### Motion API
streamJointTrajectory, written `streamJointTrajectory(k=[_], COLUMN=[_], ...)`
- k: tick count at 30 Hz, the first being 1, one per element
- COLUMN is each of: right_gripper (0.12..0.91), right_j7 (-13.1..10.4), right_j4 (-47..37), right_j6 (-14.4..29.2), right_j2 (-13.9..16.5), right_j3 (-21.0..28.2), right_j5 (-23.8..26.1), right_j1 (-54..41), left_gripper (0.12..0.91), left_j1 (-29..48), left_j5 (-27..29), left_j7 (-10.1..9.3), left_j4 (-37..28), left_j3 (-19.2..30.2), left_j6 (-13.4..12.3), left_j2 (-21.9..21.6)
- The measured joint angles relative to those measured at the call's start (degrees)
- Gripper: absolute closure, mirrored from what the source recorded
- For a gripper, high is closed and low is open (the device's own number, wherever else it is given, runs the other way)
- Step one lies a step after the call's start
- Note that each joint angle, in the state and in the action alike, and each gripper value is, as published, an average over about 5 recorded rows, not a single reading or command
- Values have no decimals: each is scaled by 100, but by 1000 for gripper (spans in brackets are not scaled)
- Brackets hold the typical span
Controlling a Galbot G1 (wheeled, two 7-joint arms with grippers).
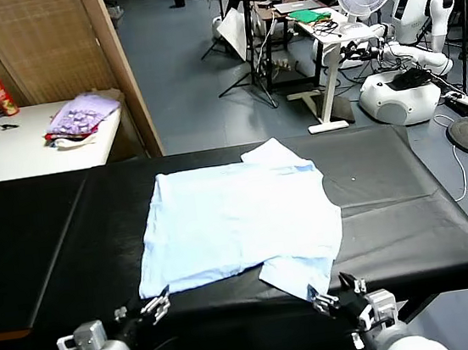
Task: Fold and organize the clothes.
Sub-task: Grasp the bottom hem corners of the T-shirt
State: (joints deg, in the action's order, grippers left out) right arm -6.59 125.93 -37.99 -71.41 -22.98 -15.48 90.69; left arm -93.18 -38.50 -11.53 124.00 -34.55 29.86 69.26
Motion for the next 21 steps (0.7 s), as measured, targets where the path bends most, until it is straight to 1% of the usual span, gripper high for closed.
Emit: streamJointTrajectory(k=[2,4,5,11,12,14,15,17,18,21], right_gripper=[372,482,531,830,864,900,902,903,903,903], right_j7=[-4,-16,-31,-158,-180,-223,-237,-249,-245,-217], right_j4=[-16,-43,-52,16,58,180,261,457,564,853], right_j6=[2,4,5,26,35,53,65,95,109,152], right_j2=[-21,-63,-84,-204,-225,-268,-287,-311,-313,-278], right_j3=[26,70,83,62,44,-7,-36,-94,-122,-229], right_j5=[30,81,100,240,266,313,337,378,390,389], right_j1=[4,17,28,174,220,344,420,584,665,832], left_gripper=[238,279,316,636,687,785,834,889,901,899], left_j1=[15,35,36,-98,-133,-208,-251,-358,-425,-659], left_j5=[9,28,38,64,66,66,63,45,31,-64], left_j7=[0,9,18,94,99,99,97,89,86,81], left_j4=[-32,-97,-128,-171,-151,-89,-49,50,112,318], left_j3=[4,8,7,-19,-27,-57,-81,-140,-178,-315], left_j6=[-2,-20,-38,-193,-202,-213,-218,-231,-239,-277], left_j2=[3,7,5,-50,-60,-90,-110,-163,-194,-304])
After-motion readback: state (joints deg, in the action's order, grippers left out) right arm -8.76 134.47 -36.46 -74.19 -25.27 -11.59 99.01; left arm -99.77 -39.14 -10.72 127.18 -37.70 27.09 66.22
